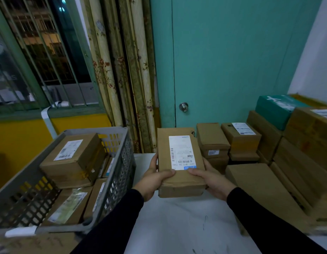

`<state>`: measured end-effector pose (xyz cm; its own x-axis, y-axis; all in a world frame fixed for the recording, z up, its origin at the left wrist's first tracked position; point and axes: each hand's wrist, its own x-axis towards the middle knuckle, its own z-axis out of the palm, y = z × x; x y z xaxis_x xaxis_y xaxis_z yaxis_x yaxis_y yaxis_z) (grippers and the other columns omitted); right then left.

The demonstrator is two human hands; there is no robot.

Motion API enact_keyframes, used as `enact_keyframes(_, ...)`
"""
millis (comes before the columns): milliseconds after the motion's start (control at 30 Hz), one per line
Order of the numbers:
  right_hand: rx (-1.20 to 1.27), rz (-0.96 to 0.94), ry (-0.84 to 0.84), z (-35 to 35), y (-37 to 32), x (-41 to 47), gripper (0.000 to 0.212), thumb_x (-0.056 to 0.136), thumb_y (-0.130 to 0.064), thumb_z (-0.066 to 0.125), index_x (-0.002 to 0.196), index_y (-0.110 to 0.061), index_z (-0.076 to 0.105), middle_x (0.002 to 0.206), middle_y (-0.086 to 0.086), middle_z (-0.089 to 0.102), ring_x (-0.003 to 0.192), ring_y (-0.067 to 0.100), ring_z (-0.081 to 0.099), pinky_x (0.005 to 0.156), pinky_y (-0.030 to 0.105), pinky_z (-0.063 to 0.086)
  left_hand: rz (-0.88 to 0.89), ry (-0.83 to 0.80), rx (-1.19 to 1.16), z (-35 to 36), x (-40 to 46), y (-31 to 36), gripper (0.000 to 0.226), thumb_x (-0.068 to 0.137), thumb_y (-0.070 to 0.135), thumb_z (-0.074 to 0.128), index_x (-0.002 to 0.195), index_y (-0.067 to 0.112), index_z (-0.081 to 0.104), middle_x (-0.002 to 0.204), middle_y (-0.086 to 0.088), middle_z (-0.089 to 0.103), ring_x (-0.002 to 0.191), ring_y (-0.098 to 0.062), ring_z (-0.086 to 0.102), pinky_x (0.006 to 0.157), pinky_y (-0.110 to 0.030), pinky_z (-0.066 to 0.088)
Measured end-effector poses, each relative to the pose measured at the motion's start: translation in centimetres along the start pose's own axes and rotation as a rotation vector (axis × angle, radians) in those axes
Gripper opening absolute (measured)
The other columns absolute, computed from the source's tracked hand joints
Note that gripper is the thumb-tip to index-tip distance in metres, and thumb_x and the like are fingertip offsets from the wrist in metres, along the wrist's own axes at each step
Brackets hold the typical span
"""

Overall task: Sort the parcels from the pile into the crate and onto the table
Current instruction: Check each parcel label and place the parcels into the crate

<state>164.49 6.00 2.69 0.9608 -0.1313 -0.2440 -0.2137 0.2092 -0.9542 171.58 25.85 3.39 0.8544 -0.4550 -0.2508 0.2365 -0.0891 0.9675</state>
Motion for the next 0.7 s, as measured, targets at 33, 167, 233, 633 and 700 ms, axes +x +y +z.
enact_keyframes(33,-0.003,0.001,0.006,0.1,0.1,0.0,0.077,0.084,-0.015,0.078,0.146,-0.036,0.038,0.123,-0.003,0.068,0.112,0.022,0.066,0.087,0.036,0.057,0.010,0.005,0.002,0.0,0.0,-0.1,0.100,0.083,0.013,0.081,0.157,0.041,0.019,0.138,0.001,0.059,0.119,-0.021,0.062,0.091,-0.034,0.057)
enact_keyframes(167,-0.005,0.024,-0.001,-0.3,0.9,0.1,0.087,0.083,-0.013,0.078,0.153,-0.034,0.031,0.126,0.000,0.066,0.113,0.023,0.065,0.086,0.036,0.057,0.004,-0.012,0.026,0.1,-0.5,-0.2,0.100,0.078,0.019,0.085,0.152,0.042,0.022,0.134,0.002,0.060,0.117,-0.021,0.062,0.090,-0.036,0.057)
enact_keyframes(233,0.012,0.050,-0.010,-0.3,0.9,0.0,0.092,0.080,-0.016,0.079,0.154,-0.031,0.026,0.127,0.003,0.064,0.116,0.026,0.063,0.094,0.042,0.056,-0.030,0.042,-0.019,0.2,-0.8,0.2,0.085,0.083,0.023,0.081,0.146,0.037,0.026,0.125,0.002,0.062,0.110,-0.021,0.063,0.087,-0.036,0.055)
enact_keyframes(633,0.112,-0.010,0.040,1.1,-0.1,0.7,0.067,0.074,-0.062,0.068,0.126,-0.020,0.069,0.116,0.010,0.075,0.108,0.030,0.072,0.104,0.053,0.051,-0.081,0.195,-0.120,0.8,-1.1,1.4,0.063,0.080,0.056,0.077,0.118,0.021,0.040,0.117,-0.009,0.069,0.105,-0.029,0.070,0.097,-0.055,0.054)
enact_keyframes(700,0.106,0.005,0.045,1.0,0.0,0.8,0.076,0.069,-0.061,0.075,0.130,-0.016,0.065,0.117,0.012,0.075,0.107,0.031,0.073,0.103,0.054,0.052,-0.068,0.201,-0.100,0.9,-1.3,1.5,0.067,0.082,0.054,0.077,0.125,0.023,0.036,0.114,-0.007,0.069,0.103,-0.026,0.071,0.097,-0.053,0.055)
